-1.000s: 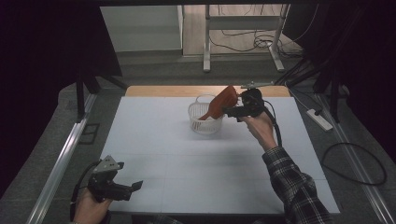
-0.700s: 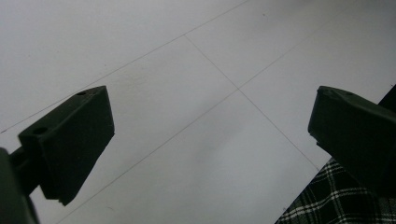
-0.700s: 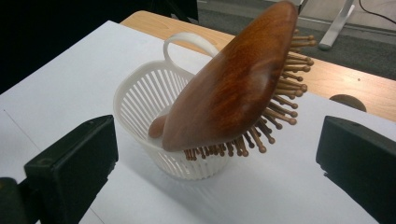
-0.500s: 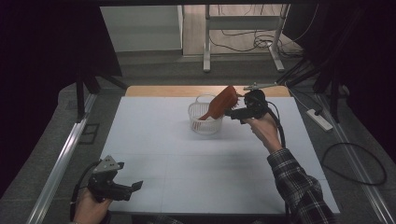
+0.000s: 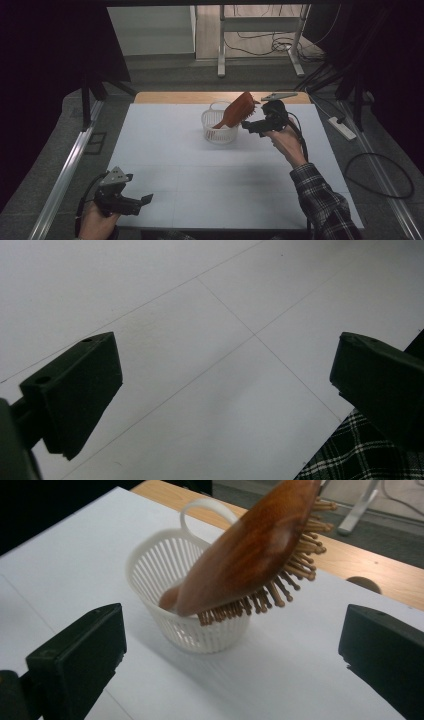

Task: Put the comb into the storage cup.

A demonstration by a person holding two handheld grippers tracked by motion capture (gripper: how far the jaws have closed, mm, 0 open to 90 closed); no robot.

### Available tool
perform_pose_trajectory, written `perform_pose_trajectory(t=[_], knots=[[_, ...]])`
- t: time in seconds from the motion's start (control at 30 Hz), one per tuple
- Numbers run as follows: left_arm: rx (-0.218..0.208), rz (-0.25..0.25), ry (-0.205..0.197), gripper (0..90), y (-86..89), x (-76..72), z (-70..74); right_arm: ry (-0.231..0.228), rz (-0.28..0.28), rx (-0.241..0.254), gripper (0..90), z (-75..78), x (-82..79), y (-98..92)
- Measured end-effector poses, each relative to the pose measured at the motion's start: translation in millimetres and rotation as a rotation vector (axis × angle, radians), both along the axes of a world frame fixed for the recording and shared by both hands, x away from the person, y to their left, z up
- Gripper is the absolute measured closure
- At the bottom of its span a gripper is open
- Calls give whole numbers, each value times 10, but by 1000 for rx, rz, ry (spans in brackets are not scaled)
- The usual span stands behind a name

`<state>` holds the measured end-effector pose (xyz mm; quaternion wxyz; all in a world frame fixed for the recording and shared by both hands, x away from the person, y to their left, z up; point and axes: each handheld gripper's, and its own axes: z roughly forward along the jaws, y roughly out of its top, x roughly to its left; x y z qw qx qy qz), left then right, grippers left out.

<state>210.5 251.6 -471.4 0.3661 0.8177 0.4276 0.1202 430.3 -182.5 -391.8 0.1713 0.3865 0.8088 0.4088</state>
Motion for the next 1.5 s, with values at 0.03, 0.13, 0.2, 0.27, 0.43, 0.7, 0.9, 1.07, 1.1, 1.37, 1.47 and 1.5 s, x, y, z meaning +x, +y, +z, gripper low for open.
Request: perform_pose_trajectory(t=[0.03,0.13,0.2,0.27,0.43,0.7,0.9,1.07,1.1,1.37,1.47,1.5], knots=[[0,0,0,10,0,0,0,-5,-1,-9,0,-5,-11,-2],[0,-1,0,10,0,1,0,-5,1,-14,0,-22,-37,-14],[0,0,0,10,-1,1,-1,-3,2,-15,0,-29,-51,-24],[0,0,0,11,-2,0,-1,-3,6,-17,0,-37,-69,-33],[1,0,0,10,-2,0,-1,1,21,-19,0,-62,-120,-69],[2,1,-1,10,0,-1,0,-3,52,-51,0,-97,-197,-106],[-2,6,-2,8,7,-3,2,3,52,-38,0,-110,-256,-152],[-8,11,-5,2,14,-4,3,32,53,-13,0,-117,-308,-213],[-9,12,-6,1,16,-4,3,33,54,-14,0,-118,-318,-223],[-28,20,-10,0,37,-9,8,8,64,-17,0,-114,-405,-287],[-39,30,-12,0,52,-11,9,5,60,-18,0,-126,-446,-317],[-40,33,-13,0,54,-11,10,3,57,-21,0,-131,-460,-327]])
